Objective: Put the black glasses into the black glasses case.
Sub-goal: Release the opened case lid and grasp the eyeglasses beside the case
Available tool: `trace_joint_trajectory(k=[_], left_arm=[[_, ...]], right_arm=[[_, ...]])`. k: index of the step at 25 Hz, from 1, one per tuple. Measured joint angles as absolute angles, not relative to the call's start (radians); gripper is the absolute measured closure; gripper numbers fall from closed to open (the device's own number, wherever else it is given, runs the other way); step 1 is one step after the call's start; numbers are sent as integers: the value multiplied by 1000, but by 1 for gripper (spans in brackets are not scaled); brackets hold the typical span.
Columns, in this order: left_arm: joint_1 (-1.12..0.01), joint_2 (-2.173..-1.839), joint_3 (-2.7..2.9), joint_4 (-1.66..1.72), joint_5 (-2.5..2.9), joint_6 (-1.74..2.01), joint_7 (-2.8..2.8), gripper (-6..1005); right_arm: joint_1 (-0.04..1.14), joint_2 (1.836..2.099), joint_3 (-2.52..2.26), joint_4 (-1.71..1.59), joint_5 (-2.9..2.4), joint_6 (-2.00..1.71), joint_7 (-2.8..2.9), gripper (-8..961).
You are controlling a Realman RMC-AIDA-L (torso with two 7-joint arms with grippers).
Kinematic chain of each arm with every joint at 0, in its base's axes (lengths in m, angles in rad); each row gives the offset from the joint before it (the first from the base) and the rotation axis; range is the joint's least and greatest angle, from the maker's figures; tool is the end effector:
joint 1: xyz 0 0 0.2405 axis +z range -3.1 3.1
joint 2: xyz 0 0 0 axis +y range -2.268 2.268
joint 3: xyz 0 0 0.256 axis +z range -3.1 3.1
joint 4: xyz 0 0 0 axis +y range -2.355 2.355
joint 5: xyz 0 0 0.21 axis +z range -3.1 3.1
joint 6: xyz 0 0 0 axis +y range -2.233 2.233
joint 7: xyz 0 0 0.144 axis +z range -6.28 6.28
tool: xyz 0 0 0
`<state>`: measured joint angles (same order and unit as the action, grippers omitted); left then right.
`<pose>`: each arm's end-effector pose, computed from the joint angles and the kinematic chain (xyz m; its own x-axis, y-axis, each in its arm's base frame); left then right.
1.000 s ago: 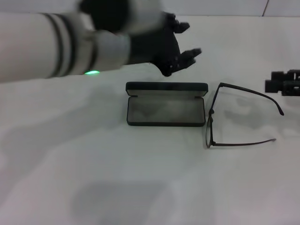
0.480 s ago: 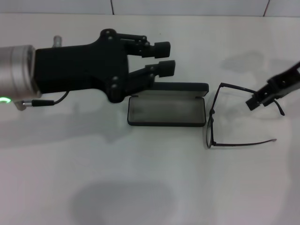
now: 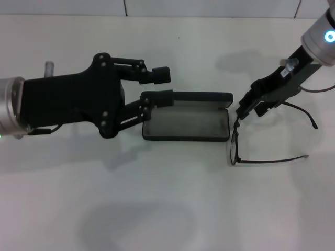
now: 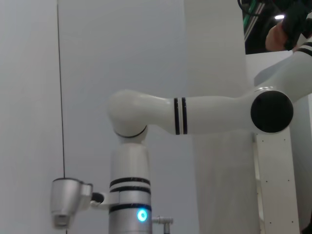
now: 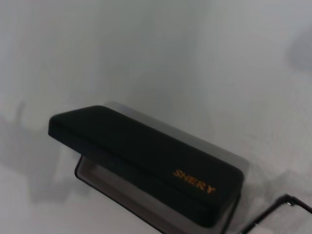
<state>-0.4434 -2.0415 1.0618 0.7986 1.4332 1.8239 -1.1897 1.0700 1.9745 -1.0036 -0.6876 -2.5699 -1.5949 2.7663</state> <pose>-0.1904 0.2983 0.0280 0.6663 -0.0727 0.7421 0.0108 -0.9942 -0.1071 0.1444 0.4168 0.0052 0.4004 -0.9077 0.1259 -0.8620 -0.4197 -0.2844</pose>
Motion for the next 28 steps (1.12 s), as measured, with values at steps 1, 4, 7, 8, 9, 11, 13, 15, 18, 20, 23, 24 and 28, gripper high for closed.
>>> trace_joint_trajectory(k=[1,4,7,8,9,11,13,15,18,20,23,24,28], left_arm=[[-437,-2044,1061,792,1434,1831,-1176,695],[-426,-2051,1064,790,1436,1833,-1167,695],[-417,-2056,1072,778,1436,1834,-1145,695],[-418,-2057,1073,762,1436,1834,-1131,695],[-422,-2058,1073,737,1436,1836,-1108,695],[-427,-2058,1073,711,1440,1839,-1081,695],[-434,-2058,1073,690,1444,1841,-1051,695],[-442,-2060,1073,669,1446,1842,-1022,696],[-448,-2066,1073,651,1448,1842,-995,696],[-452,-2071,1073,645,1453,1843,-988,696],[-456,-2074,1072,642,1462,1842,-983,696],[-457,-2074,1072,641,1463,1842,-981,696],[-458,-2075,1065,632,1464,1842,-976,696]], right_arm=[[1074,1979,-1003,-679,-2570,-1586,2774,468],[1077,1996,-1003,-663,-2569,-1553,2802,479],[1075,2009,-1002,-642,-2568,-1520,2820,490],[1077,2011,-1002,-628,-2567,-1507,2825,494],[1081,2012,-1003,-610,-2566,-1490,2830,498],[1091,2014,-1007,-578,-2567,-1463,2835,505],[1095,2015,-1007,-553,-2571,-1439,2840,512],[1096,2016,-1006,-537,-2571,-1414,2840,520],[1100,2016,-1007,-510,-2572,-1389,2840,531],[1105,2016,-1008,-494,-2572,-1382,2840,538],[1109,2015,-1010,-487,-2574,-1380,2840,549],[1109,2015,-1010,-486,-2577,-1382,2840,553],[1110,2015,-1015,-483,-2596,-1388,2841,568]])
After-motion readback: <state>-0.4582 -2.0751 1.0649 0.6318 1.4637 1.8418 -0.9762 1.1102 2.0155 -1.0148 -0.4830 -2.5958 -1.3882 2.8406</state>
